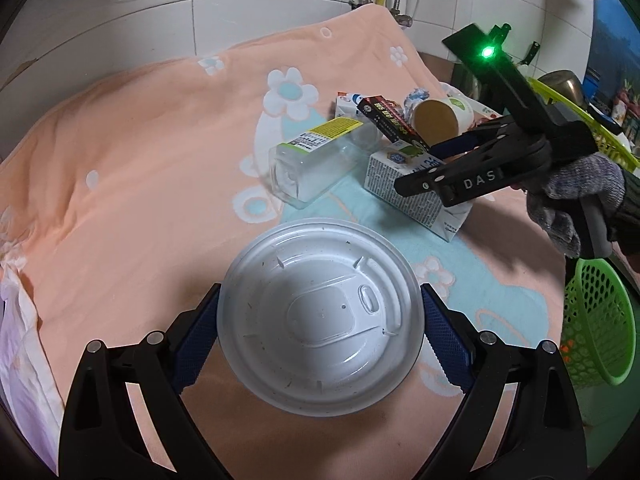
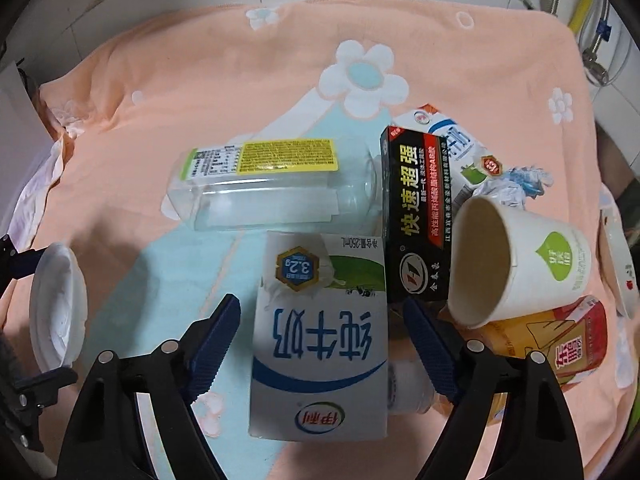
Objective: Collect trash
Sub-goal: 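Grasp the white milk carton with the right tool and lift it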
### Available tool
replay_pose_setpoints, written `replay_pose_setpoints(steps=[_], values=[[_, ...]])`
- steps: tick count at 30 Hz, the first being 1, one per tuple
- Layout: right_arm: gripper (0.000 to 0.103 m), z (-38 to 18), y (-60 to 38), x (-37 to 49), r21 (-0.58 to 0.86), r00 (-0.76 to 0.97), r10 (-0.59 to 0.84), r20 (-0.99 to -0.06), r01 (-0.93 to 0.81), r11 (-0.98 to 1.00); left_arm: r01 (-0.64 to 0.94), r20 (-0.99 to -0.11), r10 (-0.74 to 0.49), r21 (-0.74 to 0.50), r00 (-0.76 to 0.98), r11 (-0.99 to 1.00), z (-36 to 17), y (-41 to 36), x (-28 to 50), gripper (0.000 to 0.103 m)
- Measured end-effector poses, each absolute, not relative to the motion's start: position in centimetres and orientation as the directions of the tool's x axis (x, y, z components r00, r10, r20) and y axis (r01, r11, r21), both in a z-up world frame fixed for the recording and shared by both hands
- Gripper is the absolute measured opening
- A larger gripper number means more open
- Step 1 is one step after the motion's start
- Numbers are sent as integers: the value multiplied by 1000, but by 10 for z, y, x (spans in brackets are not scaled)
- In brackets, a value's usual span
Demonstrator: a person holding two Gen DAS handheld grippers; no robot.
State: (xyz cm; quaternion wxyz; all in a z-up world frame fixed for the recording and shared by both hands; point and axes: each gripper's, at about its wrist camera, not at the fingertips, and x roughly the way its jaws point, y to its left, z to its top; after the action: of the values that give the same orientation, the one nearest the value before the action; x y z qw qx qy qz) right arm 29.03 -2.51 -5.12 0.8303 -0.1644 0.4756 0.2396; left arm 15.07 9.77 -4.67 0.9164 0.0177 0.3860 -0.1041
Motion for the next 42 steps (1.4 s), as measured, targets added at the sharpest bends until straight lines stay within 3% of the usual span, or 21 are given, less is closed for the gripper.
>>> replay_pose_setpoints(steps=[4,7,27,42], values=[[75,-59,-23,295,-54,418,222,-881,-555,830,205,-710,-179,-49,681,978,-46,97,150,91],[62,-59,-20,294,-39,406,231,-884,-557,830,205,-710,-178,-49,682,978,-45,97,149,91],[62,7,-85,189,42,529,353,-772,-512,858,270,-662,-233,-49,712,962,-22,65,112,91],[62,-1,-205,74,-2,606,217,-765,-339,941,419,-606,-360,-48,709,907,4,-12,83,91]])
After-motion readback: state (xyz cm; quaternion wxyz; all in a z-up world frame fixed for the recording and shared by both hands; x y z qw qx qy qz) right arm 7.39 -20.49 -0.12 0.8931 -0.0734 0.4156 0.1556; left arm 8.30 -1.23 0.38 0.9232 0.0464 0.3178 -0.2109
